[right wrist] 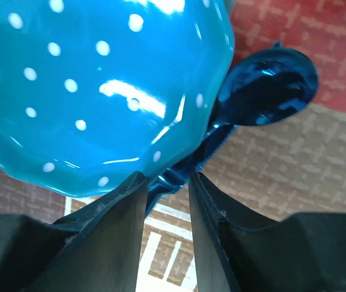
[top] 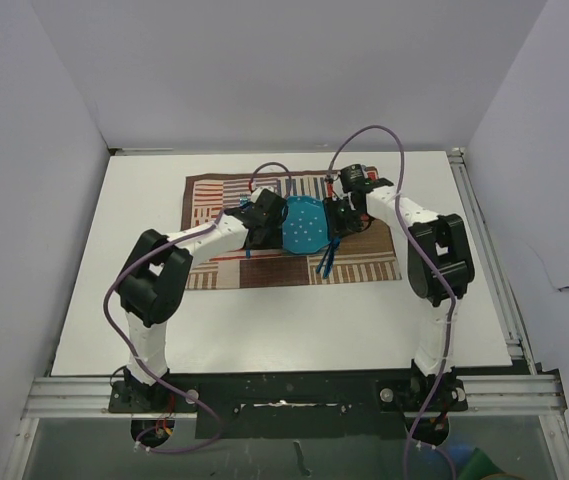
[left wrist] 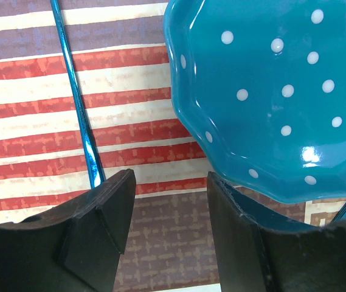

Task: Set the dinner table for one person
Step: Move the plate onto the napkin.

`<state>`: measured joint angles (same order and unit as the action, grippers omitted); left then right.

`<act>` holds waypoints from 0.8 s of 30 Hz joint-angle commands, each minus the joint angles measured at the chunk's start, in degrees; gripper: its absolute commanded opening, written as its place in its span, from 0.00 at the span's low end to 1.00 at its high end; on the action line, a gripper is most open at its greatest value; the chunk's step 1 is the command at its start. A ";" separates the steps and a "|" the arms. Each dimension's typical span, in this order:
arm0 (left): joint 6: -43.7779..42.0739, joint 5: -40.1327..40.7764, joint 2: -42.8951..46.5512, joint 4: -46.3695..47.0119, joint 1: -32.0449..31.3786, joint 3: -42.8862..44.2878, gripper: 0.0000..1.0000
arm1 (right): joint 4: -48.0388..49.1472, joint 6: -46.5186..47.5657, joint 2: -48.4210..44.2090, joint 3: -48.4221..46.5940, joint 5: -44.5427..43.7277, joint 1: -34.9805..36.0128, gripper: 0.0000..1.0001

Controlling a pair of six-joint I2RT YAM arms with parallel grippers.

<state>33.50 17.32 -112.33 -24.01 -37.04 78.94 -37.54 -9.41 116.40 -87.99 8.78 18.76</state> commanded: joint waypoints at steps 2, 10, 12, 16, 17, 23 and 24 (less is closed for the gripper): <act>-0.72 1.34 1.02 1.18 0.03 2.20 0.52 | 0.28 0.91 1.50 -2.14 1.24 -0.34 0.33; -0.89 1.96 1.64 0.90 0.01 1.61 0.52 | -0.22 1.31 4.22 -3.97 2.49 -0.37 0.26; -0.89 1.93 1.53 0.89 0.03 1.49 0.52 | -0.06 1.31 4.58 -4.16 3.20 -0.29 0.25; -0.80 1.72 1.34 1.06 0.03 0.94 0.52 | 0.17 1.40 4.90 -4.49 4.32 -0.14 0.23; -0.73 1.70 1.33 1.19 0.03 0.79 0.52 | 0.24 1.44 4.92 -4.55 4.55 -0.14 0.23; -0.63 1.29 0.83 1.64 0.02 0.65 0.52 | 0.68 2.44 5.86 -5.44 8.46 0.36 0.23; -0.63 1.18 0.75 1.68 0.03 0.69 0.52 | 0.28 2.83 6.32 -5.78 9.36 0.57 0.23</act>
<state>33.21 18.06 -112.33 -24.08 -37.04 78.91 -38.37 -8.95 120.20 -90.83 13.34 18.70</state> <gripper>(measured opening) 0.516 0.242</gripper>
